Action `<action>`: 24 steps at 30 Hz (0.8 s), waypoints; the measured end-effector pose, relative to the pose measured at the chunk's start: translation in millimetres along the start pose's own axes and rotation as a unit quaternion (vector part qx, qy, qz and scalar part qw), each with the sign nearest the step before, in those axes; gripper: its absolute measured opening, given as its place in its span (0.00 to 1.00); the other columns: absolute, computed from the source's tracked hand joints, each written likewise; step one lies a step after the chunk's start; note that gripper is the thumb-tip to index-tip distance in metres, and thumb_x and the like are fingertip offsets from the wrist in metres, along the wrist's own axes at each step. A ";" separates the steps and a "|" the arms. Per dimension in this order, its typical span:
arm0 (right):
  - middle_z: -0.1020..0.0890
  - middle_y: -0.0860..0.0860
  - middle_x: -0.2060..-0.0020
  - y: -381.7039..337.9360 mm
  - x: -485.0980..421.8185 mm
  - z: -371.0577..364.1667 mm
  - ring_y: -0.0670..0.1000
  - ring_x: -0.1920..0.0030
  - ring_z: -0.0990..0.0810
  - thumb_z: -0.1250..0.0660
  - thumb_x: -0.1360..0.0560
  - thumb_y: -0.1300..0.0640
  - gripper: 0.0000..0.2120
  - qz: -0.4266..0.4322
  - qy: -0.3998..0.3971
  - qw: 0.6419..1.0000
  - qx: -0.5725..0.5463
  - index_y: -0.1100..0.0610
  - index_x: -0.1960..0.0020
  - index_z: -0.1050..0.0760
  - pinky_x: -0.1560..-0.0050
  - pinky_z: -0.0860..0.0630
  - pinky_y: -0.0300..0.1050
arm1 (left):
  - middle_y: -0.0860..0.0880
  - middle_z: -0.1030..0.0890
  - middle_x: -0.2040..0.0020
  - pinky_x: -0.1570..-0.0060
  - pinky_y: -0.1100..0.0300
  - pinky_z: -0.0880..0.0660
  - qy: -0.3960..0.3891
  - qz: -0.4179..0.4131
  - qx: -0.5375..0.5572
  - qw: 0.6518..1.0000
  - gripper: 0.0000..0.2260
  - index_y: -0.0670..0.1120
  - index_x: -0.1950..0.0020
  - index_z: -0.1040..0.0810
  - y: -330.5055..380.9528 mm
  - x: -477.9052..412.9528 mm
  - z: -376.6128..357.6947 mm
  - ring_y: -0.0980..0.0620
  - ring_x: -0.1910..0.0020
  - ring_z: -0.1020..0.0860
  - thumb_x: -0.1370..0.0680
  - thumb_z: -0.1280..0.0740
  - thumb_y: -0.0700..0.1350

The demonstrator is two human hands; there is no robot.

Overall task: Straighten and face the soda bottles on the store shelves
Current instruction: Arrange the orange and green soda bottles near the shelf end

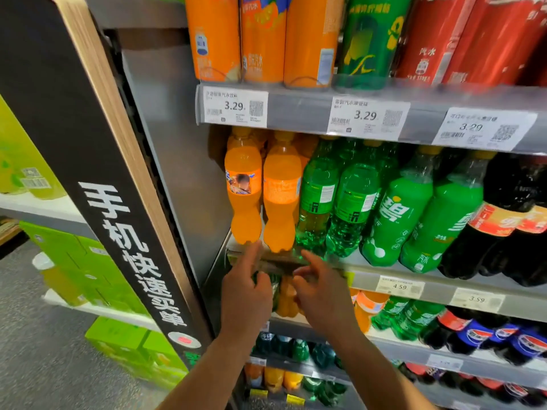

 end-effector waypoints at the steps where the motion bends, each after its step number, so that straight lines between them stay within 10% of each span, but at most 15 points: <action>1: 0.18 0.40 0.56 17.3 11.6 -4.5 0.46 0.64 0.17 0.34 0.23 0.56 0.23 -0.020 0.009 1.000 -0.012 0.41 0.30 0.30 0.58 0.19 0.50 | 0.57 0.22 0.38 0.38 0.61 0.27 0.006 0.004 -0.016 1.000 0.23 0.50 0.31 0.26 -17.6 11.2 1.3 0.62 0.38 0.25 0.23 0.39 0.33; 8: 0.18 0.34 0.64 143.7 65.9 -53.1 0.39 0.67 0.19 0.28 0.27 0.59 0.17 -0.178 0.010 0.984 -0.017 0.35 0.57 0.24 0.66 0.27 0.27 | 0.54 0.17 0.46 0.48 0.62 0.26 -0.100 0.120 -0.173 0.972 0.20 0.61 0.42 0.23 -156.5 54.3 -13.0 0.57 0.49 0.20 0.27 0.35 0.38; 17: 0.17 0.42 0.59 236.9 49.3 -85.9 0.42 0.64 0.18 0.28 0.28 0.56 0.20 -0.218 -0.015 0.971 0.101 0.30 0.59 0.29 0.52 0.22 0.41 | 0.52 0.20 0.61 0.69 0.61 0.28 -0.139 0.110 -0.175 0.968 0.20 0.60 0.35 0.28 -226.2 26.2 -56.9 0.58 0.74 0.26 0.24 0.35 0.42; 24: 0.24 0.38 0.48 263.8 35.3 -71.0 0.44 0.45 0.21 0.29 0.25 0.56 0.17 -0.141 -0.015 0.981 0.133 0.40 0.40 0.25 0.51 0.31 0.36 | 0.56 0.26 0.37 0.44 0.63 0.30 -0.185 -0.003 -0.296 0.937 0.24 0.56 0.31 0.30 -232.9 32.8 -87.6 0.54 0.42 0.25 0.26 0.34 0.43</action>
Point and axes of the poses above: each hand's wrist, its own x-axis away from the middle knuckle, its own z-axis out of the back of the hand, y = z × x, the point moved 2 cm from there along -x, towards the middle knuckle
